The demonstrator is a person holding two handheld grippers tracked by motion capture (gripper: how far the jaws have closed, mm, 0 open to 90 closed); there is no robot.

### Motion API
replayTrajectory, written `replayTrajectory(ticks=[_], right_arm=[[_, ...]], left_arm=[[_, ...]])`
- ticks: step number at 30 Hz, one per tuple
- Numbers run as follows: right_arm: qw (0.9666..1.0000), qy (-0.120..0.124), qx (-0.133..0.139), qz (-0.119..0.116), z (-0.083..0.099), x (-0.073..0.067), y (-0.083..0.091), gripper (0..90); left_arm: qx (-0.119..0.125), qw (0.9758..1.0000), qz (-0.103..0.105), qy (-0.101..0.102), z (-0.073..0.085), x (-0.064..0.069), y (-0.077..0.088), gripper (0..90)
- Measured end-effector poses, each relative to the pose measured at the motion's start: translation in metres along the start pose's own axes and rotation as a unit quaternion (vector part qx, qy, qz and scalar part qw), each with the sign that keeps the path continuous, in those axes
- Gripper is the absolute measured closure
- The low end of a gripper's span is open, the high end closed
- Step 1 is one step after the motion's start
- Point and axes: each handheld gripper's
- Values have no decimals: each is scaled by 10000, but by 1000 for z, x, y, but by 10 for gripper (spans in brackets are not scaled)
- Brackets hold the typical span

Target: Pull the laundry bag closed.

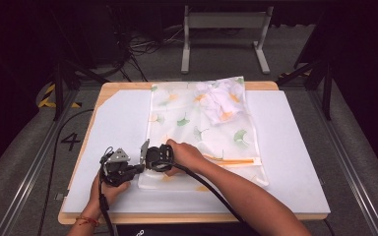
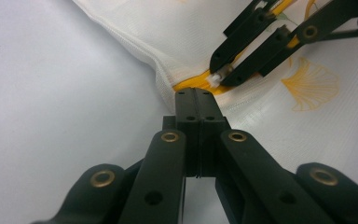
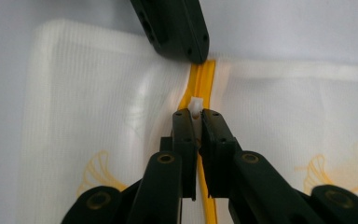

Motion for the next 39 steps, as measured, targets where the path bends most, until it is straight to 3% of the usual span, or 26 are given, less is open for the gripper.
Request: replayTrajectory(ticks=[7, 12, 14, 17, 19, 20, 22, 24, 25, 26, 27, 29, 31, 33, 37, 39], right_arm=[[9999, -126, -59, 11, 26, -1, 13, 847], [9994, -309, -88, 87, 58, -4, 27, 848], [9992, -383, -70, 115, 71, -5, 32, 848], [9985, -535, -32, 148, 91, -7, 40, 848], [9980, -620, 65, 81, 99, -8, 41, 848], [9982, -592, 59, 105, 99, -9, 41, 848], [9982, -570, 78, 147, 96, -10, 39, 848], [9983, -547, 99, 177, 92, -11, 38, 847], [9984, -533, 135, 163, 90, -12, 37, 847], [9983, -520, 154, 210, 88, -12, 36, 847], [9982, -539, 146, 219, 86, -12, 35, 847], [9984, -508, 105, 202, 82, -13, 34, 847], [9987, -454, 114, 222, 77, -12, 34, 847], [9986, -445, 129, 254, 75, -12, 33, 847], [9987, -430, 122, 240, 71, -12, 31, 847], [9987, -431, 169, 231, 70, -12, 31, 847]], left_arm=[[4, 10000, -43, -9, 1, -1, 1, 900], [-34, 9999, -151, -16, 3, -5, 3, 900], [-39, 9997, -203, -159, 2, -4, 3, 900], [-70, 9996, -212, -151, 1, -3, 3, 900], [-50, 9993, -275, -264, 0, -2, 3, 900], [-1, 9993, -287, -256, -1, -1, 3, 900], [312, 9993, -44, -217, -8, 4, 7, 900], [643, 9974, 57, -334, -20, 14, 12, 900], [845, 9952, 242, -427, -27, 21, 15, 900], [898, 9944, 253, -492, -30, 26, 16, 900], [911, 9935, 228, -651, -34, 33, 17, 900], [915, 9922, 447, -714, -37, 42, 13, 900], [744, 9921, 440, -906, -37, 50, 6, 900], [637, 9920, 500, -974, -36, 55, 0, 900], [420, 9921, 465, -1090, -35, 59, -9, 868], [277, 9915, 326, -1229, -34, 59, -12, 878]])
Point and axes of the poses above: each handheld gripper's, and its own axes: y roughly backward along the jaws, z roughly out of its underside, x roughly to its right, and after that the axes turned 14 degrees about -z, right-handed
